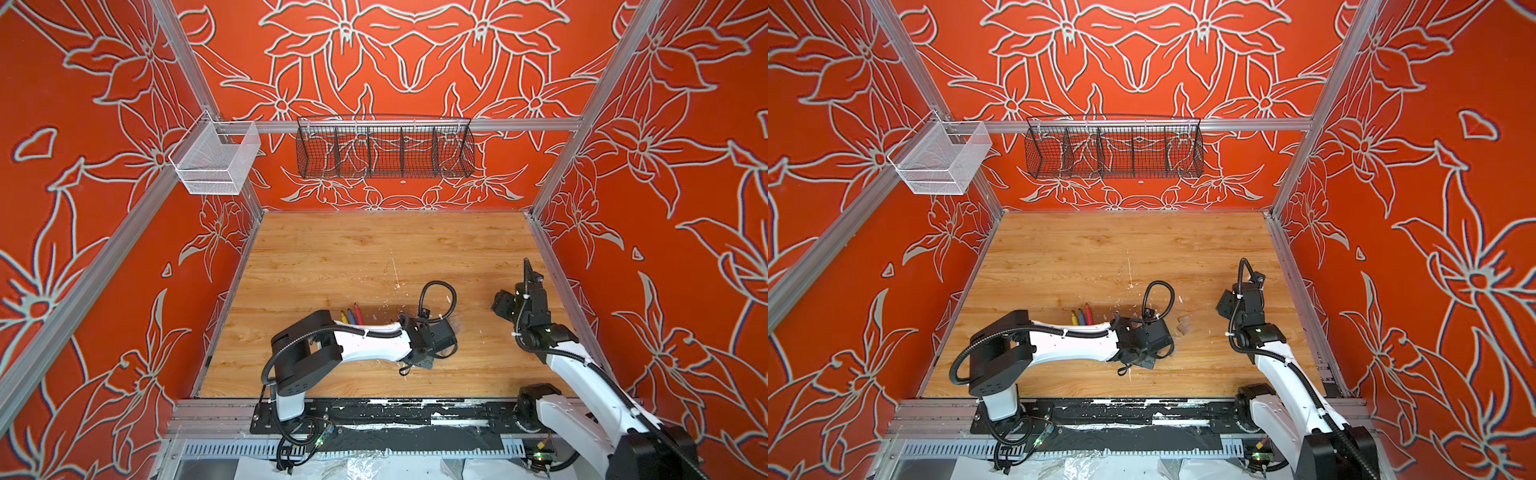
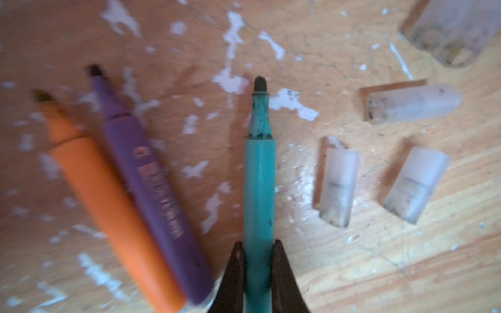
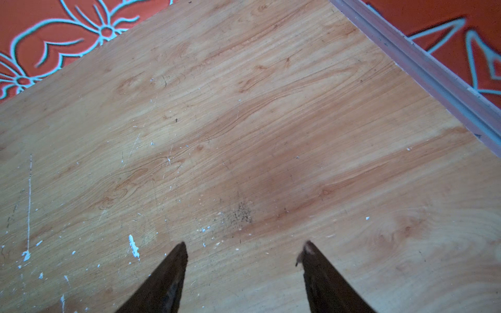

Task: Insert the pens into the pen caps
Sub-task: 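Lift the green marker upright with the left gripper while the right gripper approaches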

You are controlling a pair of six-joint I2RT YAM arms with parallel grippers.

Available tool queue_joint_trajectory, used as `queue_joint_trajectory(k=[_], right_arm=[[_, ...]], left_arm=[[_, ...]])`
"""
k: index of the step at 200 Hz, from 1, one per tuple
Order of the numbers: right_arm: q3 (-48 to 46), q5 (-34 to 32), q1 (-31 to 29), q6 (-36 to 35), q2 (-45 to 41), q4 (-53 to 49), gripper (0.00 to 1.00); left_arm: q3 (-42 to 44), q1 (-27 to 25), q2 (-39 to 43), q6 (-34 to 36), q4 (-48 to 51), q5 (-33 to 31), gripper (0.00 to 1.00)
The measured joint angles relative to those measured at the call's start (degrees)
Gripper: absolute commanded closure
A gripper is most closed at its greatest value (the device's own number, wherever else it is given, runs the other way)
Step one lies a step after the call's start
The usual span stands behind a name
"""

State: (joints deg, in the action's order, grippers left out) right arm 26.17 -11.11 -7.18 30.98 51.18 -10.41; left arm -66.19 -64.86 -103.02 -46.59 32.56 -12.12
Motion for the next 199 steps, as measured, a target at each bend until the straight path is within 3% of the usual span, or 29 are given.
queue_joint_trajectory(k=[64, 92, 123, 155, 182, 199], right_arm=[[0.0, 0.0, 0.0, 0.11, -0.15, 0.02, 0.32], [0.17, 1.22, 0.0, 0.26, 0.0, -0.33, 0.36], [2.45, 6.32, -1.4, 1.7, -0.11, -2.86, 0.34], [7.45, 8.02, -11.1, 4.2, -3.28, -5.66, 0.33], [13.79, 8.0, -21.38, 6.23, -3.37, -5.49, 0.33], [14.99, 8.52, -24.79, 7.91, -3.04, -3.17, 0.33]], left_arm=[[-1.66, 6.21, 18.71, 6.43, 1.68, 1.38, 1.0], [-2.05, 10.58, 25.31, 10.6, 2.1, -1.2, 1.0], [7.08, 16.15, 38.05, 16.09, -3.91, -6.4, 1.0], [20.63, 19.28, 50.34, 22.84, -12.28, -9.51, 1.0], [25.7, 19.91, 53.64, 25.7, -17.29, -11.19, 1.0], [27.23, 20.0, 54.66, 26.03, -19.78, -11.17, 1.0]])
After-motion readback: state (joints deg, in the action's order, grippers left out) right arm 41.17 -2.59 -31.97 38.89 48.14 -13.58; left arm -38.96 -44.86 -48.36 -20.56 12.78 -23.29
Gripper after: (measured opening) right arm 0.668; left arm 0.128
